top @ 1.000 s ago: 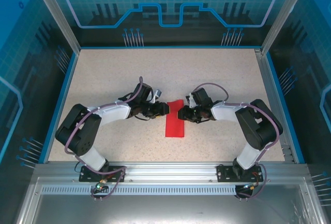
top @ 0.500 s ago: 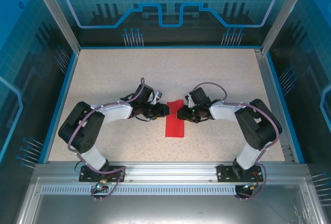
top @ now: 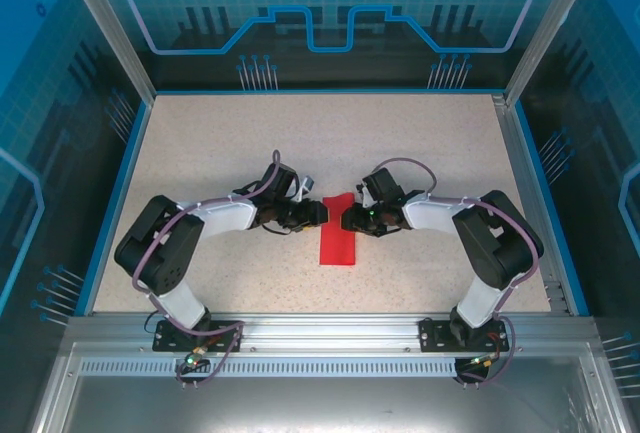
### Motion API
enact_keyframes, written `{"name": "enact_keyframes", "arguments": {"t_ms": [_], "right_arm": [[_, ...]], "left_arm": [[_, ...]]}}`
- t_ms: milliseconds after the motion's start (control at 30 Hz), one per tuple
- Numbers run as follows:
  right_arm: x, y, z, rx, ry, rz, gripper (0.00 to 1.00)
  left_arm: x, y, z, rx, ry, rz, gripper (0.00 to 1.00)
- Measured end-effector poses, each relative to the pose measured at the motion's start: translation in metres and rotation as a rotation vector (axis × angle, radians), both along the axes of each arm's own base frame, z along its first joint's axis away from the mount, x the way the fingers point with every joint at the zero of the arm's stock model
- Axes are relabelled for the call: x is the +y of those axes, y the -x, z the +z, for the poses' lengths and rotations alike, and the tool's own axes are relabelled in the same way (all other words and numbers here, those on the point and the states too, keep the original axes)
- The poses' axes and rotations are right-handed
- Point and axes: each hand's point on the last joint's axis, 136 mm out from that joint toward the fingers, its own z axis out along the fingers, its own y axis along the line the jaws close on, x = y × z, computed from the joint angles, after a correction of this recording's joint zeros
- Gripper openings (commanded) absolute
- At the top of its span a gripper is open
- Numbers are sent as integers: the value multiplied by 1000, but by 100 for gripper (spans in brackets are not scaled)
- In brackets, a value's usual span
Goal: Fold a paper plane with a square sheet of paper (pick it up from the middle)
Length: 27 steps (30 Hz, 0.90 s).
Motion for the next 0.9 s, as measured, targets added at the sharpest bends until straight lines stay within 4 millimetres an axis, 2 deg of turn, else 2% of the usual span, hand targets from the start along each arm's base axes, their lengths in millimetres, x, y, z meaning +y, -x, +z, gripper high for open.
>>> {"name": "enact_keyframes", "arguments": {"t_ms": [567, 900], "right_arm": [[0, 0, -1, 7, 12, 0, 36], [0, 0, -2, 7, 21, 2, 36]], "left_arm": [[-6, 4, -24, 40, -22, -19, 37], [-14, -3, -25, 25, -14, -27, 36]]}}
